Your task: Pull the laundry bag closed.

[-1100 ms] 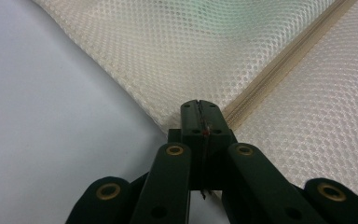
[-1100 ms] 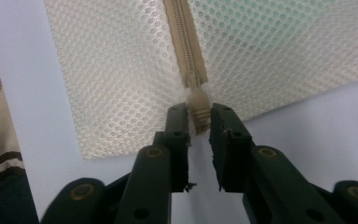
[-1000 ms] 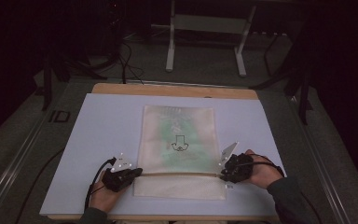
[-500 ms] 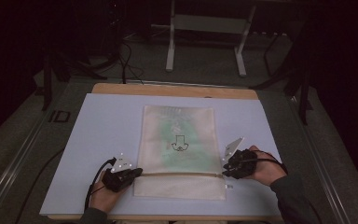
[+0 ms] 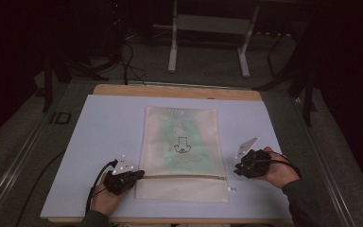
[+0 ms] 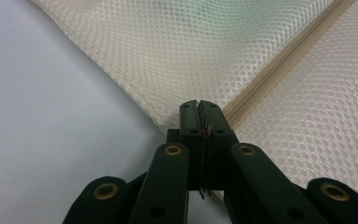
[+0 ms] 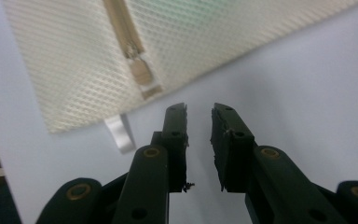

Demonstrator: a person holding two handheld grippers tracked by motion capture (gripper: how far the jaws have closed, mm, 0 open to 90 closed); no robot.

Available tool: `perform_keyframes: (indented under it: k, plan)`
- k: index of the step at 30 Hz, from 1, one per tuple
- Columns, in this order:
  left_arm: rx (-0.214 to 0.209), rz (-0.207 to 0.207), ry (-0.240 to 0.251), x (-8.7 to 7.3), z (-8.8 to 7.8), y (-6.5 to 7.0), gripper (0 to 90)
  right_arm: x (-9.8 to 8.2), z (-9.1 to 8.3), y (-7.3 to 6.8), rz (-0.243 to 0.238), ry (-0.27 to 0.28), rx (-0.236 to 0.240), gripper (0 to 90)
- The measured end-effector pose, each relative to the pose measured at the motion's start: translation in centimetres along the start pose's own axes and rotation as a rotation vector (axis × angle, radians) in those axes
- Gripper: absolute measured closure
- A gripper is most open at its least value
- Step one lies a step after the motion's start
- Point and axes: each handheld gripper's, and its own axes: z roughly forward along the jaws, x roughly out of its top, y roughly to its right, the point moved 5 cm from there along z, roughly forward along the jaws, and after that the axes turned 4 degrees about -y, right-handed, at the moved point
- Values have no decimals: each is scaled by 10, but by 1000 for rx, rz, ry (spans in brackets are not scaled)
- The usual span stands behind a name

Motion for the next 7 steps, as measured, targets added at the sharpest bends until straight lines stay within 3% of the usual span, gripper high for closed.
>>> perform_keyframes:
  k: [7]
  plan:
    - [2,1,0,0,0,0,869,-9,4,5,34,-1,-7,756]
